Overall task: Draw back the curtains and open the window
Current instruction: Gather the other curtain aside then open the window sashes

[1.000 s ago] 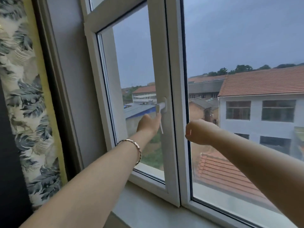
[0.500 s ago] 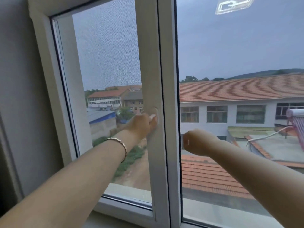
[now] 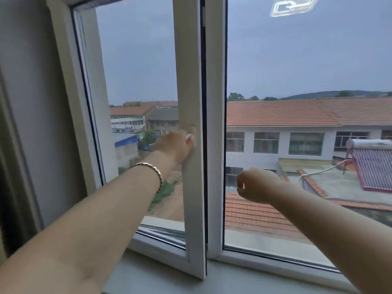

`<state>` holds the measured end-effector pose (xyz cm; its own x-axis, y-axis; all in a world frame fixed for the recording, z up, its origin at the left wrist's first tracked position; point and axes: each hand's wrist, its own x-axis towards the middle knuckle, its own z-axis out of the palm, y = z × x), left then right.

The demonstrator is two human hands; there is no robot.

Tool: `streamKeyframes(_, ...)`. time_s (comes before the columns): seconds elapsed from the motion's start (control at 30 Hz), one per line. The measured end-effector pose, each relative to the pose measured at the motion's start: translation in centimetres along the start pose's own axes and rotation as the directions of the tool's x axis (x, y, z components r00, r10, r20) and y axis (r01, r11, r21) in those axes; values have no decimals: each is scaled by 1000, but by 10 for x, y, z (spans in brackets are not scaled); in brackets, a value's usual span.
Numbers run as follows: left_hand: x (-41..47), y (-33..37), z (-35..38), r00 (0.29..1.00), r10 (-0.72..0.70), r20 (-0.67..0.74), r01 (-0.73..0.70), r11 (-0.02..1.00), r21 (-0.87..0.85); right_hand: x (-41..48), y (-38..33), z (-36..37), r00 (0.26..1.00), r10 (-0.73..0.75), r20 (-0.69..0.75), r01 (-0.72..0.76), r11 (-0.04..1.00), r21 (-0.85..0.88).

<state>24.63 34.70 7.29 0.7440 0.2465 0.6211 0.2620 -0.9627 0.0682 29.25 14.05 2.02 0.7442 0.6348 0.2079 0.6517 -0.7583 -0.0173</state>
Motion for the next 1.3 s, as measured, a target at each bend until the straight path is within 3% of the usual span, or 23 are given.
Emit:
streamKeyframes(0.27, -124, -60, -77, 976, -55, -213, 2, 970, -245, -45, -58, -14, 984, -175, 9, 175, 983, -49)
streamKeyframes(0.33, -151, -74, -102, 961, -134, -242, 66, 961, -268, -56, -80, -16, 972, -231, 35, 233, 970, -68)
streamKeyframes(0.47, -189, -107, -149, 933, -319, -165, 314, 948, -59, -75, -129, -21, 947, -316, 59, 320, 944, -81)
streamKeyframes(0.6, -225, -144, -185, 892, -425, -152, 440, 895, 75, -90, -192, -23, 931, -353, 90, 361, 928, -93)
streamKeyframes(0.97, -292, -302, -233, 887, -296, -354, 325, 945, 24, -91, -369, -8, 952, -303, 49, 304, 953, -18)
streamKeyframes(1.1, -300, -333, -237, 805, -423, -415, 358, 905, -228, -92, -415, -4, 952, -299, 64, 303, 951, -67)
streamKeyframes(1.2, -295, -336, -231, 630, -576, -521, 445, 818, -366, -93, -438, -3, 957, -277, 88, 285, 954, -97)
streamKeyframes(1.23, -292, -336, -228, 610, -606, -510, 485, 795, -364, -92, -445, -4, 959, -269, 91, 278, 954, -111)
streamKeyframes(1.3, -287, -328, -220, 664, -614, -426, 552, 787, -276, -89, -452, -6, 961, -265, 78, 273, 955, -119)
